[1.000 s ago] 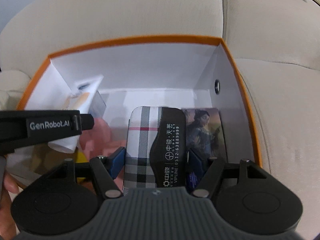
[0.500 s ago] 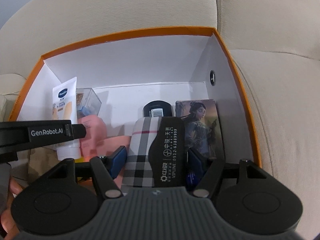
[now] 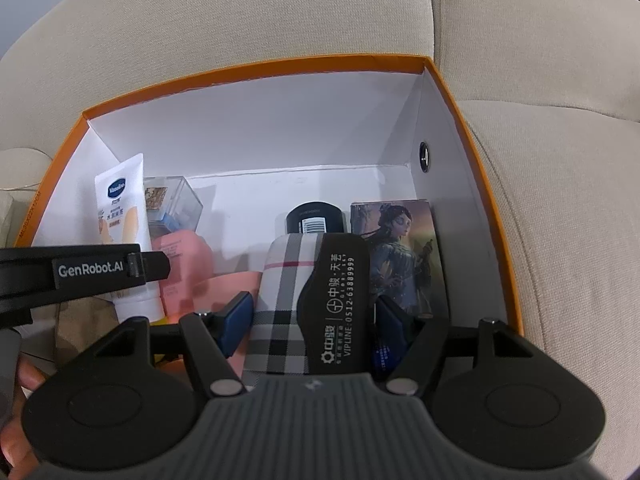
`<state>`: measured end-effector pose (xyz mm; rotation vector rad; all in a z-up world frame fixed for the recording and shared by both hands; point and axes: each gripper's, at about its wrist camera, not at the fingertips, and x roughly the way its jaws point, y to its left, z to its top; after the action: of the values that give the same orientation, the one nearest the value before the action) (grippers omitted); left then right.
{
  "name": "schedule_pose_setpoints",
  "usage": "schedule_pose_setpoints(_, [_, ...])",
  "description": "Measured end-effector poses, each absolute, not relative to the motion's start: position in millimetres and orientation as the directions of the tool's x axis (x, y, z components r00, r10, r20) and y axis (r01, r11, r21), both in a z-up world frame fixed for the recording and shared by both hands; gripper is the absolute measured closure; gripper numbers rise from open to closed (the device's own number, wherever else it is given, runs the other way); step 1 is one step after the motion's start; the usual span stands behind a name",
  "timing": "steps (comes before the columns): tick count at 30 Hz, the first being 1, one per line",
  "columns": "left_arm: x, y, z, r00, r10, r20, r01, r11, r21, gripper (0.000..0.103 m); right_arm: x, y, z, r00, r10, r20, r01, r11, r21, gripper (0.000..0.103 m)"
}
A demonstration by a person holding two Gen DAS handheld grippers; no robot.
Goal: Organize rigid objects
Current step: 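Open both tools to release the tube and tin inside the shoebox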
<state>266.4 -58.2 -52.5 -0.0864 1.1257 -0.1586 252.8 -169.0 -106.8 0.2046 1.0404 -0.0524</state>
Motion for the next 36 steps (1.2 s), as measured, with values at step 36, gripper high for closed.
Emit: schedule_pose_setpoints(36, [253,-48,-31,0.484,-0.155,-0.861,0.085,0.988,-0.130,0.025,245,-154,-92,0.537,0.003,-0.843,0.115,0.990,0.077,0.025])
